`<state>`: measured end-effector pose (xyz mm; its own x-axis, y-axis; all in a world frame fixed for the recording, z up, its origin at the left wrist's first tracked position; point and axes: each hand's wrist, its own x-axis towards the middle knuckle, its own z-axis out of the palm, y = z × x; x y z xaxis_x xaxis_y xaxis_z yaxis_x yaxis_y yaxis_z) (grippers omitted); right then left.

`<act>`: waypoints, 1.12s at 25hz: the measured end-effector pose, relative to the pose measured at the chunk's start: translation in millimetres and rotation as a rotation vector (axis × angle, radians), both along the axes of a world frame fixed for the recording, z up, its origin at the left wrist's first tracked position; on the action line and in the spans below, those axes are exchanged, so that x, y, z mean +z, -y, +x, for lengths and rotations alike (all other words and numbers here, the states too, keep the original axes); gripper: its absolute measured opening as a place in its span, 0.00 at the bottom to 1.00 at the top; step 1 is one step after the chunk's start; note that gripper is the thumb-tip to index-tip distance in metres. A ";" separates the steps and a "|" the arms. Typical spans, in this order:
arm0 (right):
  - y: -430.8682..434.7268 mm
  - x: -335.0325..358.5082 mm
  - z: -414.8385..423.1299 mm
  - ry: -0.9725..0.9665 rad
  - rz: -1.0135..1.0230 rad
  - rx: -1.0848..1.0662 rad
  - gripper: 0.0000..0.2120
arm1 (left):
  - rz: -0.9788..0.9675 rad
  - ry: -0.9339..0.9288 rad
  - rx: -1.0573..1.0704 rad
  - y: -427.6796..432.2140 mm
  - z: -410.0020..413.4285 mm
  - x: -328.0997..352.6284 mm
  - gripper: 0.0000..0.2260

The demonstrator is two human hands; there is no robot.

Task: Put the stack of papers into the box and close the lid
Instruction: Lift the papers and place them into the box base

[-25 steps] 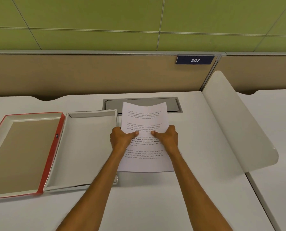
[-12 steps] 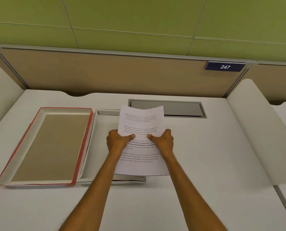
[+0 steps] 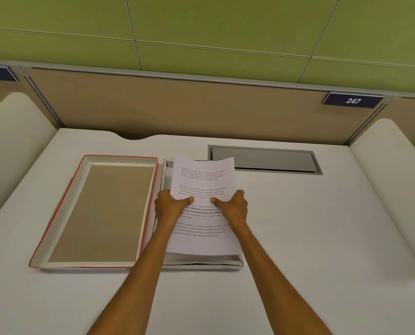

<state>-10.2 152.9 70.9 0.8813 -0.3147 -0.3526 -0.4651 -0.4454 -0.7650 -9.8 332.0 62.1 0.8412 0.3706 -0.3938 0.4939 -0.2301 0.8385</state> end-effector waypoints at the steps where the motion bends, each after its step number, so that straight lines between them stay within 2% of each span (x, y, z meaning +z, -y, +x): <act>1: -4.2 -2.9 2.0 -0.002 -0.007 0.001 0.31 | -0.002 -0.008 -0.009 -4.0 1.5 -2.2 0.19; 10: -27.5 -22.2 18.9 -0.027 -0.067 0.054 0.28 | -0.025 -0.032 -0.027 -23.0 14.3 -22.1 0.15; 28: -29.6 -39.9 23.5 -0.071 -0.228 0.094 0.25 | -0.043 -0.049 0.004 -8.9 15.9 -44.0 0.14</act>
